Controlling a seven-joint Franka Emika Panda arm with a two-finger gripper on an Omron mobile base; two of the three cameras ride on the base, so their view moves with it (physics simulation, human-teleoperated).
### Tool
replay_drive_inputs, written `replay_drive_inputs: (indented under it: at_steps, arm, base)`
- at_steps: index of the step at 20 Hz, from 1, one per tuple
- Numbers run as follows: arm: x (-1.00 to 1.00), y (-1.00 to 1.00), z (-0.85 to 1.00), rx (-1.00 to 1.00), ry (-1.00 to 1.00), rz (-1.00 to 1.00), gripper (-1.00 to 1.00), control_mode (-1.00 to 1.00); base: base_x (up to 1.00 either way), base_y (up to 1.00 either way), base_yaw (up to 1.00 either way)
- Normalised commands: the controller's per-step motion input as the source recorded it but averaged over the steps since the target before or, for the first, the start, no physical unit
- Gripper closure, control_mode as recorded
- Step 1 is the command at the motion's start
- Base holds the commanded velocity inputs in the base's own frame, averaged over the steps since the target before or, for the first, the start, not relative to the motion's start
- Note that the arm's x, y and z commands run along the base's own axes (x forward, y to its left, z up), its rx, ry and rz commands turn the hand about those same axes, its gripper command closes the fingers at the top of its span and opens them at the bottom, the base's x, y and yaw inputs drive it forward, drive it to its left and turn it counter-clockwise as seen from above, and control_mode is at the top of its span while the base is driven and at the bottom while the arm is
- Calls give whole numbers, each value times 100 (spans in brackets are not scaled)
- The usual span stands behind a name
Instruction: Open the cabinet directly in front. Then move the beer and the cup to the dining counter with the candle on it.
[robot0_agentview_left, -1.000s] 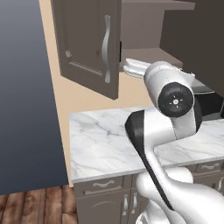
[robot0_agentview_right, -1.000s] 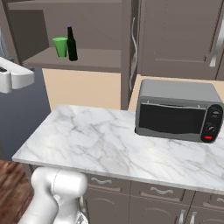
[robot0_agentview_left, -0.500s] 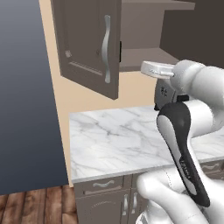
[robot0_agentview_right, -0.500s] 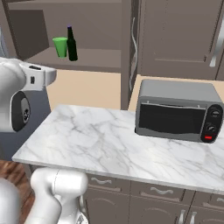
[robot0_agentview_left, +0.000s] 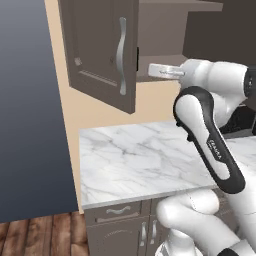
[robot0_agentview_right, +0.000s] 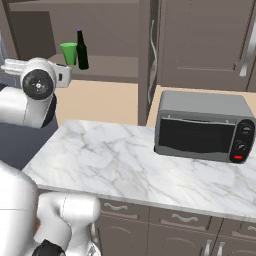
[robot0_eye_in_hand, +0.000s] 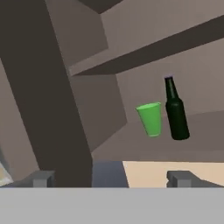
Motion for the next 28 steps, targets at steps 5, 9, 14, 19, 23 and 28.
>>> replay_drive_inputs:
  at_steps: [5, 9, 14, 19, 23, 28]
  arm:
    - [83, 83, 0, 5, 5, 35, -100, -100]
    - [70, 100, -4, 4, 0, 35, -100, -100]
    - [54, 100, -18, 0, 0, 30, -100, -100]
    - [15, 100, -30, -4, -1, 13, -100, -100]
    - [0, 100, -31, -4, 0, 10, -100, -100]
    - [3, 95, -14, 1, 0, 3, -100, -100]
  base:
    - [0, 0, 0]
    - [0, 0, 0]
    - [0, 0, 0]
    - [0, 0, 0]
    - [0, 0, 0]
    - [0, 0, 0]
